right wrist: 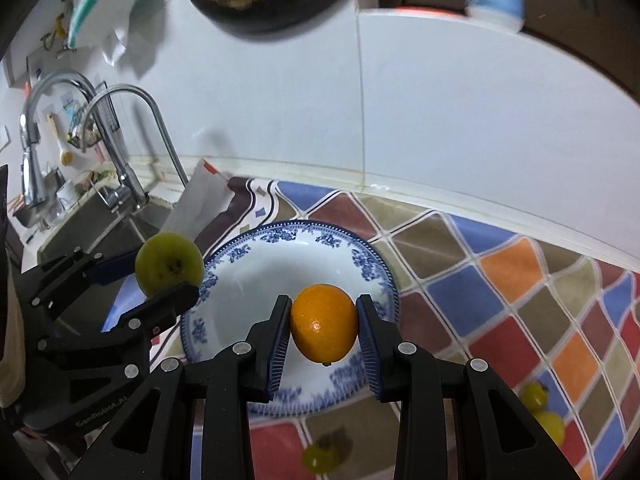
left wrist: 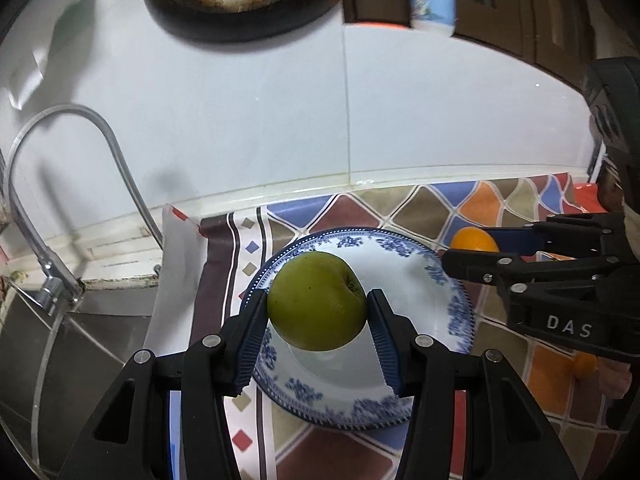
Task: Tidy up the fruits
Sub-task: 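Carry apple and orange to the plate and open both tools to release, then move both tools back toward the loose fruits, then grasp the small green lime with the left tool while the right tool grasps an orange, then carry lime and orange onto the plate and open both tools, then move both tools back toward the remaining fruits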
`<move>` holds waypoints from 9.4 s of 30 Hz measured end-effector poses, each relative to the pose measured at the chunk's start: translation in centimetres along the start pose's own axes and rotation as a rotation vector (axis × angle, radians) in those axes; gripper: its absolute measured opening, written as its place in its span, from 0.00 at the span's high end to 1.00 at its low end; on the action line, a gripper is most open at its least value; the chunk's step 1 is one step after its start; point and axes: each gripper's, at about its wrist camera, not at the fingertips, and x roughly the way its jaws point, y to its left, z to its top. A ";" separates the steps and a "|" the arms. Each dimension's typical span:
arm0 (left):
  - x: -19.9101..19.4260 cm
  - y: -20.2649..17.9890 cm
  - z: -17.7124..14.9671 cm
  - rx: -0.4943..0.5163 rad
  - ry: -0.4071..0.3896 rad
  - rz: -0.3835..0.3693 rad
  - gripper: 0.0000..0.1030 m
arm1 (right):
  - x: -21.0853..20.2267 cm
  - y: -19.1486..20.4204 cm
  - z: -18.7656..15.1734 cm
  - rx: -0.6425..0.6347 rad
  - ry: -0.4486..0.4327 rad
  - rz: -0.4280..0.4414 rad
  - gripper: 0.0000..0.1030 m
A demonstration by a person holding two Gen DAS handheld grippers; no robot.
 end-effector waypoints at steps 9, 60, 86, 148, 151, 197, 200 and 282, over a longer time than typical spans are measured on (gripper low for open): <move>5.8 1.6 0.6 -0.020 0.108 -0.020 0.52 | 6.5 -0.7 1.6 -0.006 0.102 -0.005 0.67; -10.8 -3.2 -0.4 -0.028 -0.177 0.036 0.08 | -10.2 -0.6 -3.5 0.026 -0.186 -0.170 0.26; -14.2 -10.7 -6.7 0.033 -0.197 0.018 0.01 | -19.2 -3.9 -13.9 0.108 -0.234 -0.372 0.24; -1.7 -14.0 -7.2 0.120 0.108 -0.158 0.73 | -8.9 -7.2 -16.7 0.204 0.054 -0.128 0.67; -2.9 -13.7 -7.2 0.106 0.090 -0.155 0.73 | -9.4 -6.6 -16.4 0.195 0.038 -0.121 0.67; -7.5 -2.4 -3.8 -0.028 -0.089 -0.034 0.73 | -8.8 2.0 -4.9 0.037 -0.161 0.002 0.67; -6.1 -1.8 -3.5 -0.036 -0.075 -0.030 0.73 | -7.5 1.9 -4.1 0.033 -0.149 0.005 0.67; -11.8 -6.9 -4.0 0.027 -0.156 -0.022 0.06 | -14.3 -1.4 -8.3 0.113 -0.209 -0.177 0.26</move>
